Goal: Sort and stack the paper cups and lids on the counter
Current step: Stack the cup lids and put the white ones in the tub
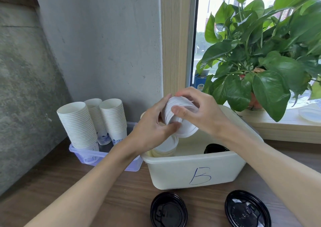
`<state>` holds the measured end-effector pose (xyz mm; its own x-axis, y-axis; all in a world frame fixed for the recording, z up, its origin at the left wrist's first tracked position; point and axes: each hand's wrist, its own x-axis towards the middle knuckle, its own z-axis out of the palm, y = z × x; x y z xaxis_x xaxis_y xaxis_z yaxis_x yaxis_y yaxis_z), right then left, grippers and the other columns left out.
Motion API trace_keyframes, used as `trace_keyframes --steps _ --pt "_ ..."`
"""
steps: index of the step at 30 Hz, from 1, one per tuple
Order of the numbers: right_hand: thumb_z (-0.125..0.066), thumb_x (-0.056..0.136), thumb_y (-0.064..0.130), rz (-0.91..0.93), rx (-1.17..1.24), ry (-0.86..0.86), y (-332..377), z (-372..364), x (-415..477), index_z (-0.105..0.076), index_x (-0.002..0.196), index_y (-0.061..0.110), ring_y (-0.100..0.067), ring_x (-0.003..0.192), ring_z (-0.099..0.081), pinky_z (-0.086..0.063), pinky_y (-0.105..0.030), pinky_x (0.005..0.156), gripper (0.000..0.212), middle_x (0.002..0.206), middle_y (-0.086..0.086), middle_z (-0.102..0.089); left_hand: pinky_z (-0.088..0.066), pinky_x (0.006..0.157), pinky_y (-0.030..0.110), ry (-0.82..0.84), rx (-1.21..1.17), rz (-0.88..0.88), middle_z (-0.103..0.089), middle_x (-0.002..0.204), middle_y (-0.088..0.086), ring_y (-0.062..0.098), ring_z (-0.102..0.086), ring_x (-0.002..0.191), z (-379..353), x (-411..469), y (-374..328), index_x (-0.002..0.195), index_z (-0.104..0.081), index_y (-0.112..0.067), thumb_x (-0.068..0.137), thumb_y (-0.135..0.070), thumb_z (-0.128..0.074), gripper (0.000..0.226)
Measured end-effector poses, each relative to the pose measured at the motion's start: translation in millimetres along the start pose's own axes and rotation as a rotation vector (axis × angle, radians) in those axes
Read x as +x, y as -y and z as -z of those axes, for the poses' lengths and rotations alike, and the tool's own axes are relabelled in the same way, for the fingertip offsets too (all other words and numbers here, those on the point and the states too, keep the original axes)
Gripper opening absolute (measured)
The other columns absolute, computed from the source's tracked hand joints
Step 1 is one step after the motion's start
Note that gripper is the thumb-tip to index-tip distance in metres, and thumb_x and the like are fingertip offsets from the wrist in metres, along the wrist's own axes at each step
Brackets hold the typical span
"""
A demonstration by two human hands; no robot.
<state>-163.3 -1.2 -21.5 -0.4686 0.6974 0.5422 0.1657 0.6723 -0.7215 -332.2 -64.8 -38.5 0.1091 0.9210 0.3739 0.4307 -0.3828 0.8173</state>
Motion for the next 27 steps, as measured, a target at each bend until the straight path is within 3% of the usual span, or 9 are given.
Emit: trace_keyframes --steps 2,4,5,7,9,16,20,27 --pt "-0.064 0.07 0.066 0.011 -0.061 0.034 1 3 3 -0.061 0.107 0.037 0.002 0.099 -0.06 -0.046 -0.013 0.082 0.047 0.101 0.022 -0.065 -0.042 0.097 0.008 -0.019 -0.002 -0.012 -0.06 0.127 -0.031 -0.013 -0.055 0.119 0 -1 -2 0.148 -0.037 -0.047 0.092 -0.014 -0.071 0.074" --pt "-0.059 0.068 0.076 0.012 -0.074 -0.011 3 3 4 -0.06 0.11 0.038 0.002 0.104 -0.058 -0.046 -0.018 0.088 0.057 0.108 0.017 -0.064 -0.048 0.089 0.01 -0.047 -0.031 -0.009 -0.065 0.11 -0.036 -0.011 -0.061 0.107 0 -1 -7 0.121 -0.046 -0.071 0.089 -0.022 -0.072 0.064" --pt "-0.055 0.067 0.081 0.009 -0.043 -0.047 4 0 5 -0.06 0.111 0.036 0.0 0.105 -0.058 -0.046 -0.018 0.089 0.063 0.108 0.015 -0.064 -0.051 0.089 0.015 -0.048 -0.051 -0.003 -0.067 0.112 -0.031 -0.006 -0.064 0.107 0 -1 -7 0.12 -0.05 -0.067 0.087 -0.025 -0.073 0.058" --pt "-0.051 0.067 0.082 -0.001 0.05 -0.102 5 -5 3 -0.06 0.111 0.031 -0.001 0.102 -0.059 -0.047 -0.017 0.087 0.068 0.103 0.017 -0.065 -0.054 0.091 0.023 -0.048 -0.096 -0.006 -0.069 0.12 -0.015 0.003 -0.066 0.11 -1 0 -4 0.134 -0.052 -0.039 0.086 -0.02 -0.078 0.058" --pt "-0.053 0.068 0.079 -0.011 0.105 -0.097 5 -7 2 -0.059 0.111 0.029 0.001 0.098 -0.061 -0.047 -0.015 0.085 0.066 0.101 0.019 -0.064 -0.053 0.087 0.019 -0.068 -0.131 -0.01 -0.07 0.118 -0.009 0.004 -0.068 0.106 0 1 -3 0.136 -0.053 -0.023 0.086 -0.008 -0.077 0.057" --pt "-0.07 0.073 0.057 -0.009 0.006 -0.019 7 -2 4 -0.063 0.108 0.035 0.005 0.105 -0.058 -0.043 -0.011 0.088 0.042 0.107 0.019 -0.065 -0.055 0.08 0.02 -0.059 -0.113 -0.024 -0.073 0.109 -0.001 0.014 -0.07 0.098 1 -1 -3 0.127 -0.062 -0.023 0.084 -0.003 -0.075 0.049" --pt "-0.067 0.07 0.062 -0.02 -0.008 -0.037 7 -4 2 -0.065 0.105 0.036 0.001 0.106 -0.057 -0.043 -0.019 0.093 0.043 0.112 0.008 -0.063 -0.056 0.081 0.023 -0.058 -0.093 -0.017 -0.074 0.107 0.002 0.018 -0.07 0.097 0 -2 -1 0.126 -0.065 -0.02 0.081 -0.004 -0.077 0.049" --pt "-0.063 0.07 0.062 0.014 -0.05 -0.087 4 -10 -2 -0.066 0.097 0.027 -0.009 0.093 -0.057 -0.041 -0.018 0.081 0.045 0.098 -0.001 -0.062 -0.056 0.084 0.027 -0.024 -0.09 -0.025 -0.075 0.106 0.006 0.025 -0.069 0.099 2 -2 0 0.124 -0.068 -0.018 0.079 -0.003 -0.077 0.049"
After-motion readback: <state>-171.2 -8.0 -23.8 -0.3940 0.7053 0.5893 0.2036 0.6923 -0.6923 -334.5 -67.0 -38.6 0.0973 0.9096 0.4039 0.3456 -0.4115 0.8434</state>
